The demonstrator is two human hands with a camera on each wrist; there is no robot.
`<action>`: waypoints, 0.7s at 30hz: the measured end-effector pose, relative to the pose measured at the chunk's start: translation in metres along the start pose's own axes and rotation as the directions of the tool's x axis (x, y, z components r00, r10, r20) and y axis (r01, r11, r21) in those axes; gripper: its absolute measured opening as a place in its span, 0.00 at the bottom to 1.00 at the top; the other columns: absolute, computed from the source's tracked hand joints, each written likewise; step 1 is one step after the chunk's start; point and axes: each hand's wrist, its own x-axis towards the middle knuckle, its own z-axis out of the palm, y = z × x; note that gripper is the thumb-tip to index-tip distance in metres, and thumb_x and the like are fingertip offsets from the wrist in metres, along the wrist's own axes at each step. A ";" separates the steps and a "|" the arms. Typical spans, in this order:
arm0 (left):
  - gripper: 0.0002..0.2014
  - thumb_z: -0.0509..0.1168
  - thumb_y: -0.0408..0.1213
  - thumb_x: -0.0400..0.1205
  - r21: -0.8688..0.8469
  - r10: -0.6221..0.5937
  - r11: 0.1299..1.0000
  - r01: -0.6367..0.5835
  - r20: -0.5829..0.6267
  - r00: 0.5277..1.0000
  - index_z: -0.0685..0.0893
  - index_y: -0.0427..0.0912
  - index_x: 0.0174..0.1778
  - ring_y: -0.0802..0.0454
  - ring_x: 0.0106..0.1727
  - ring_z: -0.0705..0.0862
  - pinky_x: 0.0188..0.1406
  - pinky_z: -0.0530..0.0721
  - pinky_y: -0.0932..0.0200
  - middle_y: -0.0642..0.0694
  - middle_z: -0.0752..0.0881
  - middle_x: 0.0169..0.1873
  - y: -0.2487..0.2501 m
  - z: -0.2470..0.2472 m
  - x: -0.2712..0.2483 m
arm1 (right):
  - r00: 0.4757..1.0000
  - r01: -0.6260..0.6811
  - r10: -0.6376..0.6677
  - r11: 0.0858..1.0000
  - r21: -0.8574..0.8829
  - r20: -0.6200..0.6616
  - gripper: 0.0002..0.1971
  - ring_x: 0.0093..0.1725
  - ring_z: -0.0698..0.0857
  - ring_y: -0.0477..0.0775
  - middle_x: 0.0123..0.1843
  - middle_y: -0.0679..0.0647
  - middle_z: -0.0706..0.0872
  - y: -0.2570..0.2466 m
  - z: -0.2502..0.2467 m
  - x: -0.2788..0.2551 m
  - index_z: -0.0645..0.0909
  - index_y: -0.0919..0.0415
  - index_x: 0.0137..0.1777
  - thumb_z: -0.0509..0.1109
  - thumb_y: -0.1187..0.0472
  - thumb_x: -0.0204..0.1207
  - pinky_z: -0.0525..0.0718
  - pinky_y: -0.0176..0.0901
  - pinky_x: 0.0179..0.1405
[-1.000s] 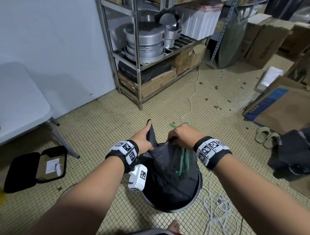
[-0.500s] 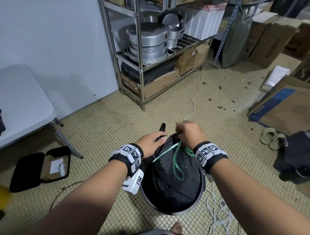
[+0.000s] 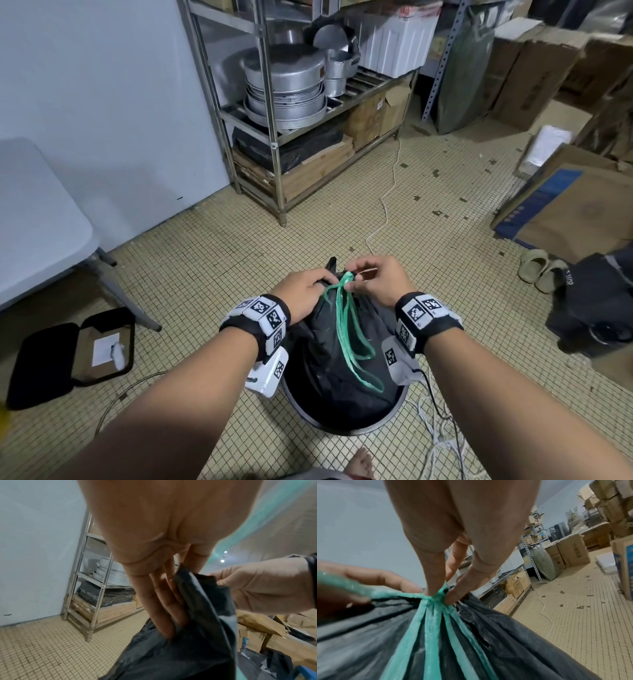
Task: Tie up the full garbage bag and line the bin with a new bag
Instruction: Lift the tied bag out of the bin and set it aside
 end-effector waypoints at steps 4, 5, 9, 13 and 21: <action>0.20 0.62 0.63 0.82 0.032 0.029 0.999 -0.030 0.026 0.999 0.91 0.53 0.47 0.55 0.45 0.86 0.49 0.81 0.55 0.54 0.90 0.45 -0.001 -0.003 0.000 | 0.997 0.048 -0.041 0.993 -0.110 0.063 0.14 0.46 0.89 0.51 0.49 0.57 0.92 0.001 0.002 -0.001 0.90 0.55 0.47 0.87 0.67 0.63 0.89 0.43 0.53; 0.16 0.68 0.61 0.80 0.070 0.053 0.996 -0.056 0.042 0.998 0.92 0.53 0.48 0.59 0.43 0.85 0.46 0.81 0.58 0.56 0.89 0.43 -0.001 -0.004 0.001 | 0.994 0.066 -0.055 0.991 -0.114 0.099 0.16 0.47 0.88 0.50 0.54 0.57 0.91 0.000 0.002 0.000 0.90 0.57 0.49 0.86 0.69 0.63 0.89 0.46 0.57; 0.12 0.80 0.49 0.73 0.184 0.082 0.979 -0.092 0.062 0.995 0.94 0.54 0.51 0.69 0.39 0.81 0.38 0.72 0.74 0.62 0.87 0.40 -0.006 -0.002 0.004 | 0.972 0.130 -0.099 0.982 -0.134 0.212 0.19 0.54 0.84 0.43 0.69 0.48 0.83 -0.001 -0.002 0.002 0.91 0.58 0.53 0.83 0.74 0.64 0.87 0.43 0.63; 0.09 0.83 0.48 0.70 0.132 0.077 0.988 -0.076 -0.004 0.997 0.95 0.52 0.43 0.67 0.40 0.83 0.40 0.74 0.73 0.62 0.89 0.37 -0.007 0.002 0.004 | 0.946 0.173 -0.104 0.963 -0.206 0.307 0.19 0.51 0.89 0.50 0.56 0.49 0.88 0.000 -0.007 0.009 0.87 0.53 0.52 0.81 0.74 0.68 0.90 0.42 0.55; 0.22 0.86 0.47 0.65 0.134 0.033 0.991 -0.025 -0.058 0.998 0.79 0.55 0.43 0.55 0.35 0.84 0.35 0.83 0.59 0.55 0.86 0.34 -0.001 0.013 0.003 | 0.904 0.358 -0.137 0.763 -0.539 0.406 0.17 0.49 0.87 0.52 0.47 0.51 0.90 -0.007 -0.009 0.026 0.85 0.54 0.52 0.85 0.53 0.67 0.86 0.53 0.57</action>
